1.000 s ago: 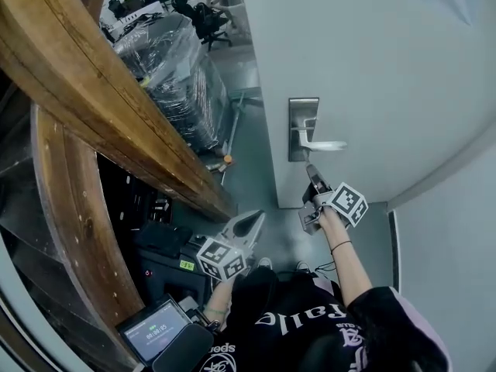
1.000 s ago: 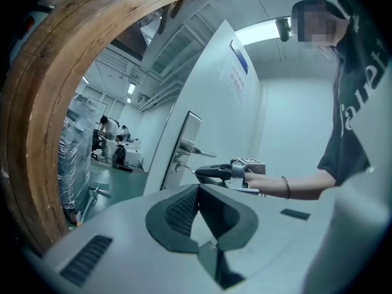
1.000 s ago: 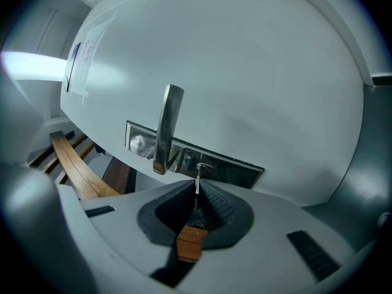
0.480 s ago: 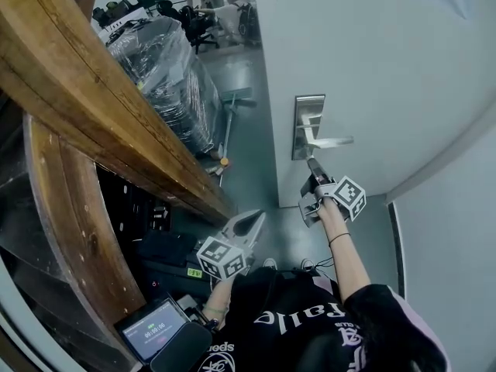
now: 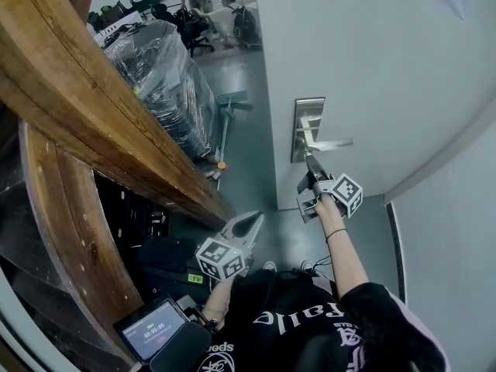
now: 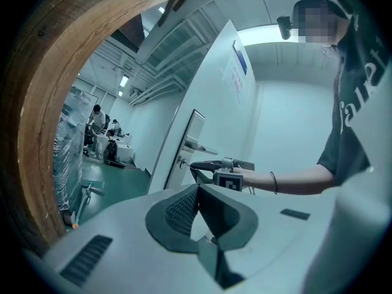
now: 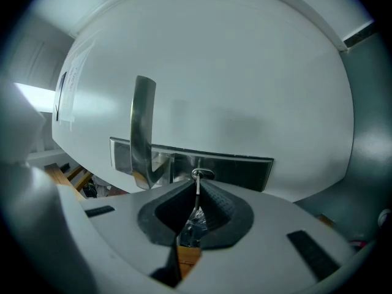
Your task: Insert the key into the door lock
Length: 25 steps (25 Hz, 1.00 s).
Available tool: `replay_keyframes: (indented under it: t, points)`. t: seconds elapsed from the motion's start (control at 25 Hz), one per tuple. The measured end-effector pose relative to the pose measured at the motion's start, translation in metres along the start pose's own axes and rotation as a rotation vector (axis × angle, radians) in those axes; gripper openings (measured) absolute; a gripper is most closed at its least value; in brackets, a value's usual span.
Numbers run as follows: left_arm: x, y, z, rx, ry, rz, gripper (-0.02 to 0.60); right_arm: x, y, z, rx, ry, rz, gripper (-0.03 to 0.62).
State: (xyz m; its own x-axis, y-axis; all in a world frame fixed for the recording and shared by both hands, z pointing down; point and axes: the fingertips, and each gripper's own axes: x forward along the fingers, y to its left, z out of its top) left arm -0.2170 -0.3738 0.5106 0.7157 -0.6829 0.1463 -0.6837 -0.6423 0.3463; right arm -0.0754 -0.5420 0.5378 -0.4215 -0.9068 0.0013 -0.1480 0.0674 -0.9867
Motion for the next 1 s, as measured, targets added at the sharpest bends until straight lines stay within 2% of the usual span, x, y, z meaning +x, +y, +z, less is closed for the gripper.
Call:
replay_keyframes:
  t: [0.36, 0.52, 0.68, 1.0]
  points:
    - [0.007, 0.006, 0.000, -0.004, 0.007, 0.012, 0.005, 0.010, 0.001, 0.002, -0.017, 0.009, 0.034, 0.037]
    - [0.007, 0.005, -0.003, -0.009, 0.014, 0.014, 0.005, 0.014, 0.004, 0.000, -0.128, 0.027, 0.019, 0.037]
    - [0.007, 0.003, -0.005, -0.010, 0.019, 0.013, 0.005, 0.017, -0.001, 0.001, 0.053, -0.017, 0.050, 0.037]
    - [0.010, 0.003, -0.004, -0.007, 0.023, 0.033, 0.005, 0.024, 0.005, 0.004, -0.114, 0.016, 0.019, 0.037]
